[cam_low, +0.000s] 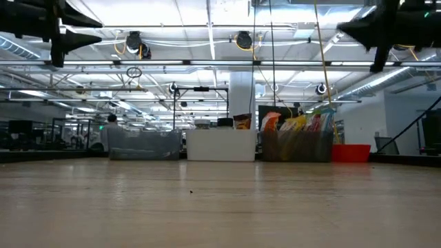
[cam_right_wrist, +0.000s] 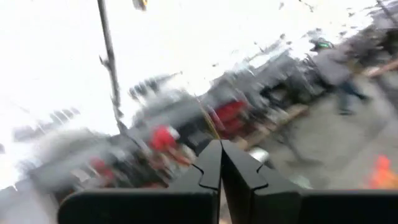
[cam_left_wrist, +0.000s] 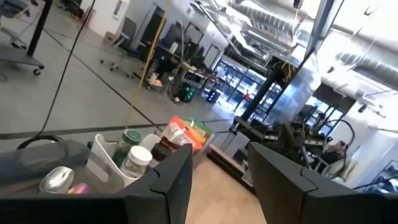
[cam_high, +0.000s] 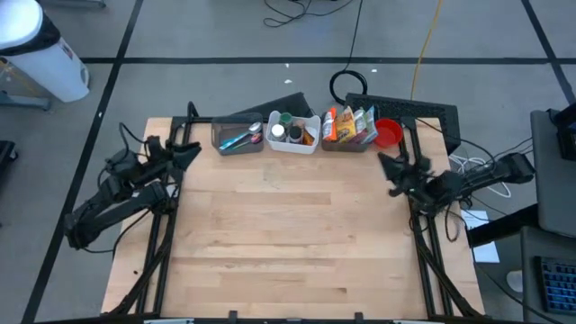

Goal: Pick & Place Food Item
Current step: Return to Home Position

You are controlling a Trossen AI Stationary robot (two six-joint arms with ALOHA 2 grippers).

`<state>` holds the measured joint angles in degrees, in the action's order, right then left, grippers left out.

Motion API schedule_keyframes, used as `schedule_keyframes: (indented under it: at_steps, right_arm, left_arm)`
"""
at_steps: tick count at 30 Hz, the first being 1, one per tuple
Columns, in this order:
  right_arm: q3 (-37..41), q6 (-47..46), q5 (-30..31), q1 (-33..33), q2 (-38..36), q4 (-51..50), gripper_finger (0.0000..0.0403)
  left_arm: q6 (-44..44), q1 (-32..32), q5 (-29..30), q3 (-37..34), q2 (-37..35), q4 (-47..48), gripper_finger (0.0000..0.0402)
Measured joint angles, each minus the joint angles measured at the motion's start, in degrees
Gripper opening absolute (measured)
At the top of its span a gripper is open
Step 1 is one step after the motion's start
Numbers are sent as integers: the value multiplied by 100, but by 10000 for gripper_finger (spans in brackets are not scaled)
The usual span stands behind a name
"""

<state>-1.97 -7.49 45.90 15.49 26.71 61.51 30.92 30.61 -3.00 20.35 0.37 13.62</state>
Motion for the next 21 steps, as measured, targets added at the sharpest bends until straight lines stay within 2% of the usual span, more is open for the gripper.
schedule_keyframes:
  at_steps: [2, 7, 13, 18, 21]
  right_arm:
    - [61, 179, -99, -2, -190, 142, 0]
    - [87, 521, -245, 1, -563, -683, 0]
    - [95, -420, -415, -1, -1088, -2575, 0]
    - [97, -1207, -836, -12, -1539, -3994, 0]
    - [102, -1448, -869, -12, -1774, -4675, 0]
  left_arm:
    - [73, 0, -37, 1, -1, -7, 163]
    - [-102, 0, -295, 3, 51, 114, 163]
    - [281, -2, -598, -27, 128, 764, 163]
    - [105, -2, -597, -281, 121, 146, 163]
    - [136, -1, -595, -620, 119, -305, 163]
